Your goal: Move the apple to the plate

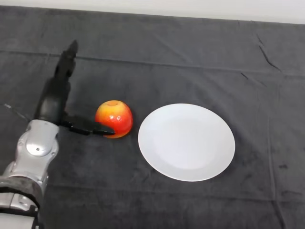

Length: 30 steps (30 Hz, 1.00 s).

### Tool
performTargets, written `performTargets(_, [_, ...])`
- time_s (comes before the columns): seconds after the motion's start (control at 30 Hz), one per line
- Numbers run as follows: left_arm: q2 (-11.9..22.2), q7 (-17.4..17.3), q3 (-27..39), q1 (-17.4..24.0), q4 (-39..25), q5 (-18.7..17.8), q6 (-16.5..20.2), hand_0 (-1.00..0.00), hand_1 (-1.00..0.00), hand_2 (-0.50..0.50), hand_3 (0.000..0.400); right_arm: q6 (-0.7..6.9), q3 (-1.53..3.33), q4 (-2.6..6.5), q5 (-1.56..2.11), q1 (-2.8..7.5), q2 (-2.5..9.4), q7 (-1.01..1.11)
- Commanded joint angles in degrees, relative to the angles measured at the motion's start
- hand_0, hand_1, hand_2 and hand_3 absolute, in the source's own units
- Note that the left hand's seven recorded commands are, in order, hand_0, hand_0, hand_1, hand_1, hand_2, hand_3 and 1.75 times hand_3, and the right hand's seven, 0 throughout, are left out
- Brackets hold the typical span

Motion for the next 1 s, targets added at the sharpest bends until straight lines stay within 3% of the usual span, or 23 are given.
performTargets(0.03, [-1.6, -0.1, -1.9, -3.5, -0.4, 1.5, 0.8, 0.00, 0.00, 0.00, 0.000, 4.64, -0.54, 5.49, -0.17, 5.24, 8.06, 0.21])
performTargets(0.53, [-2.0, 1.8, -8.2, -4.3, 1.8, 7.5, 1.8, 0.00, 0.00, 0.00, 0.000, 4.62, -0.56, 5.51, -0.19, 5.24, 8.05, 0.20])
performTargets(1.0, [-0.5, 2.1, -12.0, -4.9, 4.0, 11.5, 6.1, 0.00, 0.00, 0.00, 0.000, 4.60, -0.60, 5.54, -0.23, 5.23, 8.04, 0.20])
